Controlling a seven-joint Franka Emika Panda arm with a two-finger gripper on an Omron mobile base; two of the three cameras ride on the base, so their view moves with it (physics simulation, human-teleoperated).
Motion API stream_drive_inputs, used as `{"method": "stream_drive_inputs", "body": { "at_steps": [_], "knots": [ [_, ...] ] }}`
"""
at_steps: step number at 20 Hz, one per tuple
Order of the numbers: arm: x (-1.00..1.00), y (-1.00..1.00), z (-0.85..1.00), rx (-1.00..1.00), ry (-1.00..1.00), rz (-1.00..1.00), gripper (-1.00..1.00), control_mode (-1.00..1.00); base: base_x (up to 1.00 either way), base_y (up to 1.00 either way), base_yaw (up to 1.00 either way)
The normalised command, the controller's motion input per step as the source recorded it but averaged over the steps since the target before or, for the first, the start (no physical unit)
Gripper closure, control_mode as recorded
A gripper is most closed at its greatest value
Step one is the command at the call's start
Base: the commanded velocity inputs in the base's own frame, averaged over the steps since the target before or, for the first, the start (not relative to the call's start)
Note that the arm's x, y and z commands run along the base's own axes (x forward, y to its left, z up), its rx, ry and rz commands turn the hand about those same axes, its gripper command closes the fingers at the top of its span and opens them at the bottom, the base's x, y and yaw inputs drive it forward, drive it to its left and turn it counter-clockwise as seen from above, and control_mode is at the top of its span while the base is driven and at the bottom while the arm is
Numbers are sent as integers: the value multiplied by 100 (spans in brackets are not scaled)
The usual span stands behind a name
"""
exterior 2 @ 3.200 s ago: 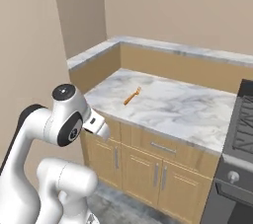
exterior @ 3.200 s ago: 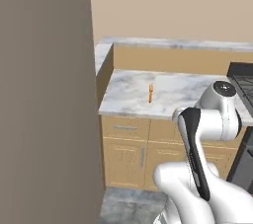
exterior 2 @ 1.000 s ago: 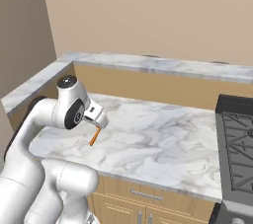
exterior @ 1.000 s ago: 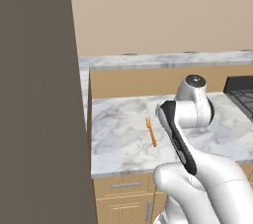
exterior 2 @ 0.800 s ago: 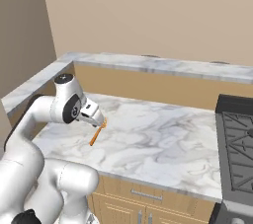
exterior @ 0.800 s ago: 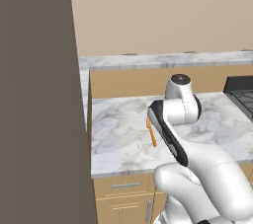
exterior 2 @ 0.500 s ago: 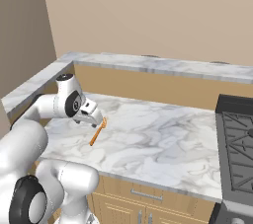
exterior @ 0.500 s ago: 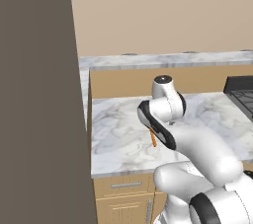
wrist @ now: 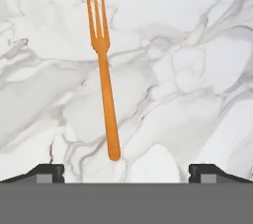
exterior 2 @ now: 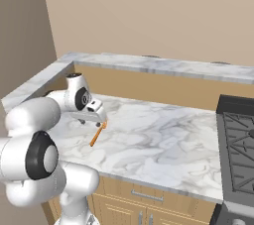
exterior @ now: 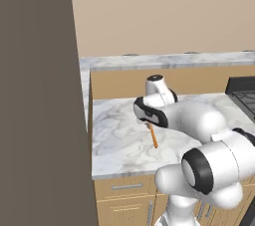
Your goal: Organize the utensils by type. Pick up the wooden spoons from the counter and place them in the open cabinet. Then pick up the metallic utensils from the counter and place them in the open drawer.
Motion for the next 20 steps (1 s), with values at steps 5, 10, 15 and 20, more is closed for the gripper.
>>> {"method": "stream_drive_inputs", "body": {
  "at_steps": [5, 10, 15, 20],
  "knots": [
    [17, 0, -49, 0, 0, 0, -100, -100, 0, 0, 0],
    [22, 0, -50, 2, -7, 0, -100, -100, 0, 0, 0],
    [40, 0, -42, 2, -7, 0, -100, -100, 0, 0, 0],
    [47, 0, -31, 0, -5, 1, -100, -100, 0, 0, 0]
  ]
}}
